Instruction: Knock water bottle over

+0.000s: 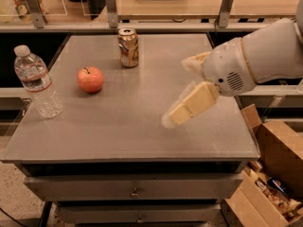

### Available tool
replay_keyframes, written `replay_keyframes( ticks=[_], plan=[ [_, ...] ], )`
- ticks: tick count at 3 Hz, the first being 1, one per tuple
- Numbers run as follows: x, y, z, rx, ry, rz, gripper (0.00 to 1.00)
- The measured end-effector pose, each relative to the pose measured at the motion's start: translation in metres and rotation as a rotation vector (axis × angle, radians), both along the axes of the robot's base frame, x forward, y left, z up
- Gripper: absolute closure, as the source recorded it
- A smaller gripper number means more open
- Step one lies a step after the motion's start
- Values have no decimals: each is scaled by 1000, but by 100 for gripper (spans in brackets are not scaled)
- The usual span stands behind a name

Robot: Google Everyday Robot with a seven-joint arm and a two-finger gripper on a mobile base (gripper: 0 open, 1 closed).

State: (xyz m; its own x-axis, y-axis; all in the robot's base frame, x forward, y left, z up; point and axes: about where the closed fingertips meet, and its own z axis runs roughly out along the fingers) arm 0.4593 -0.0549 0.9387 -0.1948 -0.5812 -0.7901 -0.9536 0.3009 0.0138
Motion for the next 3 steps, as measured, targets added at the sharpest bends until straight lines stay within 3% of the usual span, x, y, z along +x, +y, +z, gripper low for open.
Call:
replay_keyframes(
  ticks=[1, 2, 3],
  plan=[
    [-22, 72, 23, 164, -46, 103, 0],
    [-42, 140, 43, 209, -97, 179, 0],
    [-42, 141, 43, 209, -97, 179, 0]
  ],
)
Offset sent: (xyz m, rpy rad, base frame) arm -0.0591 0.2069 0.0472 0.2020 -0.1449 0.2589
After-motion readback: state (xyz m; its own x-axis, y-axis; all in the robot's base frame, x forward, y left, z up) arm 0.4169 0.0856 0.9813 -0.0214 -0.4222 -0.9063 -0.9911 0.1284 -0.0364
